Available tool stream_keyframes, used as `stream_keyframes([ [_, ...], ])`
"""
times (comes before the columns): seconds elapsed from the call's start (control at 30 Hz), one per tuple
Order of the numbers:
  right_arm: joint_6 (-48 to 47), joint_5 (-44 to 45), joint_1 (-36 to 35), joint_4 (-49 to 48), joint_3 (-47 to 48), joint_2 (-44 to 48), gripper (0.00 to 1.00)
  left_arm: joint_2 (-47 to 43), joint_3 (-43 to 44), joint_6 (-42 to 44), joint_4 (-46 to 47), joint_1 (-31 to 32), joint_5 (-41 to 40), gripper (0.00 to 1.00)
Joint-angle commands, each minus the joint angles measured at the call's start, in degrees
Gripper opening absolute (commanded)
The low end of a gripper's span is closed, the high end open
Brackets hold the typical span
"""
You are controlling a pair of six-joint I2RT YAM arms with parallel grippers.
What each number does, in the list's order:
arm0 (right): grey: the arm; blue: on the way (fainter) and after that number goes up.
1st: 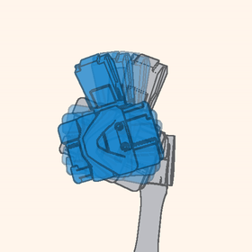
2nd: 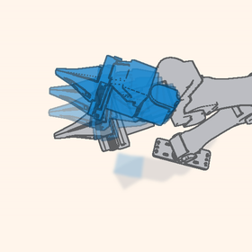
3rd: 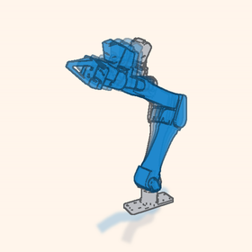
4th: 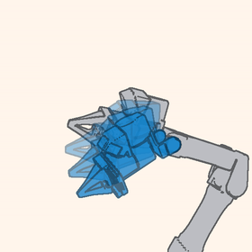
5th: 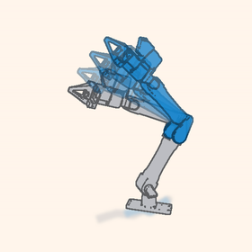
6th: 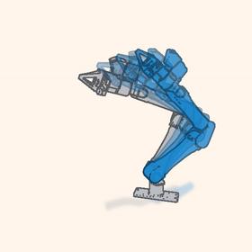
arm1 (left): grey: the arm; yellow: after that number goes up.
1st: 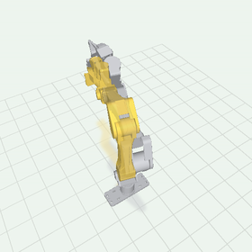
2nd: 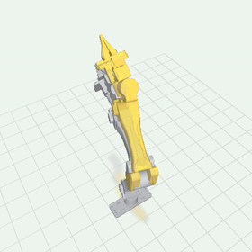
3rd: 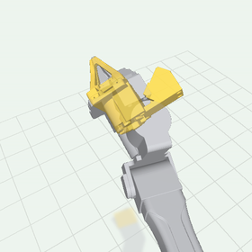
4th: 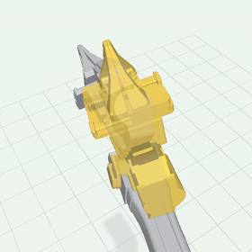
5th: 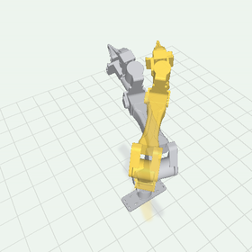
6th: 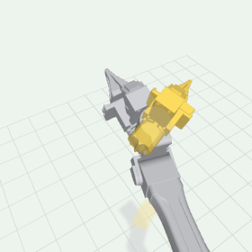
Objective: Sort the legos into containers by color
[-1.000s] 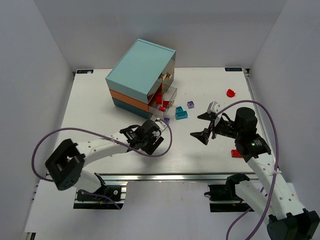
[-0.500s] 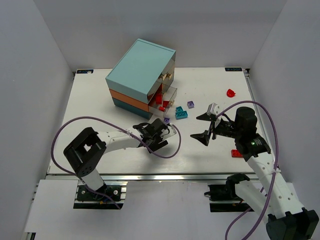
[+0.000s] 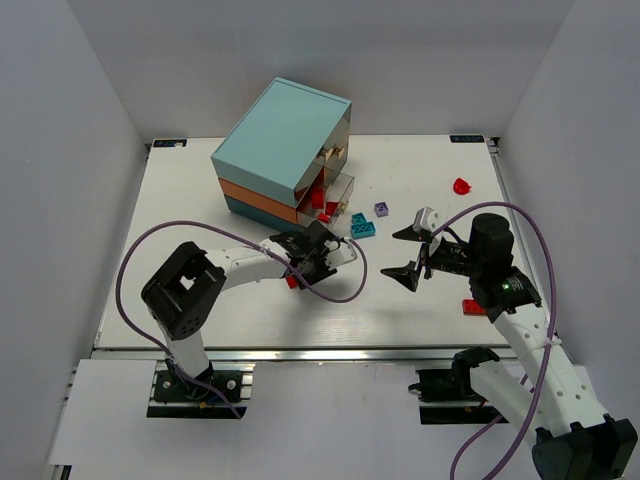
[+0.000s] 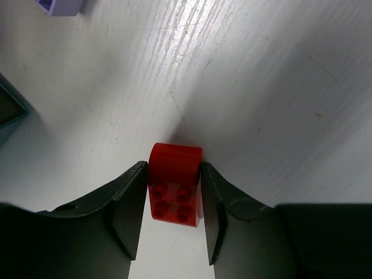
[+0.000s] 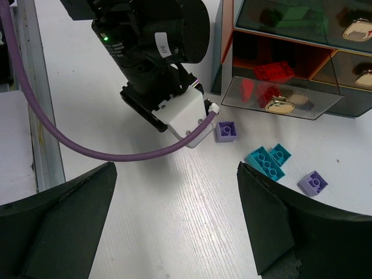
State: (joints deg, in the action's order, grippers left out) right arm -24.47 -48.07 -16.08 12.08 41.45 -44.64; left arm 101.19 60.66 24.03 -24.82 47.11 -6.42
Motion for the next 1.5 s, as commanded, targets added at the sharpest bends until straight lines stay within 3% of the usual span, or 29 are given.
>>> stream_keyframes([
  [0.0, -0.67, -0.09, 0.34, -0.83, 0.21, -0.09, 0.89, 0.77, -1.51, -0.30, -2.87, -1.14, 6.23, 0.52],
  [0.3, -0.75, 1.05, 0.34, -1.09, -0.05, -0.18, 0.89, -3.88, 1.47, -6.44, -6.55, -0.35, 11.07, 0.21],
  [0.4, -0.41, 3.24, 0.43, -1.62, -0.06, -0.27, 0.89, -10.03, 1.65, -9.87, -6.21, 0.26, 15.79, 0.15],
  [0.47, 0.65, 6.13, 0.43, -2.32, 0.03, -0.79, 0.83, -15.98, 0.95, -11.37, -4.37, 0.26, 17.74, 0.13],
  [0.5, 0.91, 7.11, 0.34, -2.49, 0.12, -0.88, 0.80, -17.76, 1.03, -12.68, -3.84, 0.26, 19.67, 0.11],
  [0.6, 2.93, 11.15, 0.69, -3.81, 0.38, -1.50, 0.47, -22.51, 3.05, -14.79, -2.43, 0.26, 20.04, 0.09],
  [0.63, 3.28, 12.12, 0.52, -4.08, 0.30, -1.59, 0.24, -23.13, 3.93, -15.41, -1.73, 0.26, 18.99, 0.06],
  [0.7, 4.51, 14.84, 0.52, -4.69, 0.21, -1.59, 0.00, -23.93, 6.91, -16.12, -0.94, 0.26, 16.71, 0.05],
  [0.8, 5.57, 18.09, 1.22, -6.53, -0.32, -0.97, 0.00, -22.10, 10.60, -16.39, 2.30, -0.61, 9.26, 0.06],
  [1.03, 5.75, 18.54, 2.80, -6.89, -0.67, -1.06, 0.00, -12.09, 20.96, -14.19, 8.12, -1.15, -5.61, 0.08],
  [1.3, 5.84, 17.93, 3.86, -6.89, -0.76, -1.76, 0.00, 0.05, 30.12, -10.76, 10.32, -2.29, -20.37, 0.29],
  [1.37, 5.92, 17.75, 4.21, -6.98, -0.85, -1.76, 0.00, 2.86, 31.70, -10.06, 10.49, -2.90, -21.53, 0.39],
  [1.4, 5.92, 17.67, 4.30, -7.07, -0.93, -1.76, 0.03, 3.48, 32.14, -9.88, 10.23, -2.90, -22.14, 0.51],
  [1.47, 5.75, 17.31, 4.74, -6.89, -0.93, -1.94, 0.13, 5.06, 33.63, -10.06, 9.79, -2.90, -22.67, 0.64],
])
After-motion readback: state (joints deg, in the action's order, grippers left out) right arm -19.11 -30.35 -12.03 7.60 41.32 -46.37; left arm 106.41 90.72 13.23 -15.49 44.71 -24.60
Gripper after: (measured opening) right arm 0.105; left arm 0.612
